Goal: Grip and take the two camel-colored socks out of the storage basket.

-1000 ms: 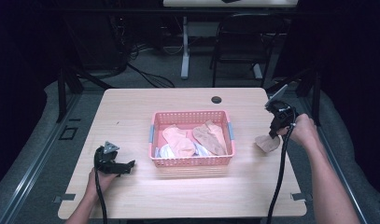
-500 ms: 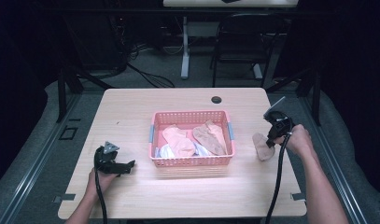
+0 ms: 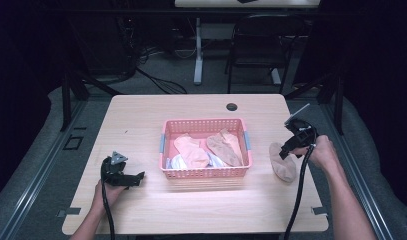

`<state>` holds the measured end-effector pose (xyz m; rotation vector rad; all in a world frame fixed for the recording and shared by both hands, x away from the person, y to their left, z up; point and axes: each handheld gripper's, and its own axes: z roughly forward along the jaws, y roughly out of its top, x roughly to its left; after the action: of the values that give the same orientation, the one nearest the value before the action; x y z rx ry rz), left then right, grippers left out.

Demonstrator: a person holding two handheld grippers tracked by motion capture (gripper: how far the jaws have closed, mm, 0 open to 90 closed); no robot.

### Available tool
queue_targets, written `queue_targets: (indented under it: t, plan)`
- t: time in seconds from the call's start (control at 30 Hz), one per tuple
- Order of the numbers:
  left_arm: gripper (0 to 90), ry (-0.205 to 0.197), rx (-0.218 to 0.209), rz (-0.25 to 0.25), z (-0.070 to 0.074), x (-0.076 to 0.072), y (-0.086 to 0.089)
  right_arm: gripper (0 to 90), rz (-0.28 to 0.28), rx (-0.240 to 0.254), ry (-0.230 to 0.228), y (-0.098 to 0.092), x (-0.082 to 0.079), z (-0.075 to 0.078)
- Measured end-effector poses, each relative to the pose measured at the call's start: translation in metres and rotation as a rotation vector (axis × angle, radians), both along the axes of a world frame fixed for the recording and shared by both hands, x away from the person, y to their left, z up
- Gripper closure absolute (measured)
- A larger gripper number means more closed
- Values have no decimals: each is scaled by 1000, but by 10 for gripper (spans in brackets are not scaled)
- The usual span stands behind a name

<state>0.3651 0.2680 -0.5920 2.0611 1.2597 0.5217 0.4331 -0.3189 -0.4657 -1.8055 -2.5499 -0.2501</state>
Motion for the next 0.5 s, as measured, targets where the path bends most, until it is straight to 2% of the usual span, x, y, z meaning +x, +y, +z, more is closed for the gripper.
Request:
queue_targets:
  t: [0.13, 0.23, 0.3, 0.37, 0.43, 0.47, 0.5]
  plan:
    - [0, 0, 0, 0, 0, 0, 0, 112, 7, 22, -65, 5, -11, 11]
    - [0, -3, 0, 3, 0, 0, 0, 85, 22, 31, -87, 8, -16, 17]
    - [0, -3, 0, 3, 0, 0, 0, 80, 39, 32, -79, 8, -16, 20]
    - [0, -3, 0, 3, 0, 0, 0, 64, 44, 51, -109, 11, -18, 29]
    - [0, -3, 0, 3, 0, 0, 0, 60, 47, 57, -119, 11, -19, 32]
    - [0, -3, 0, 3, 0, 0, 0, 54, 47, 61, -145, 15, -20, 39]
    - [0, -3, 0, 3, 0, 0, 0, 53, 58, 62, -147, 17, -20, 43]
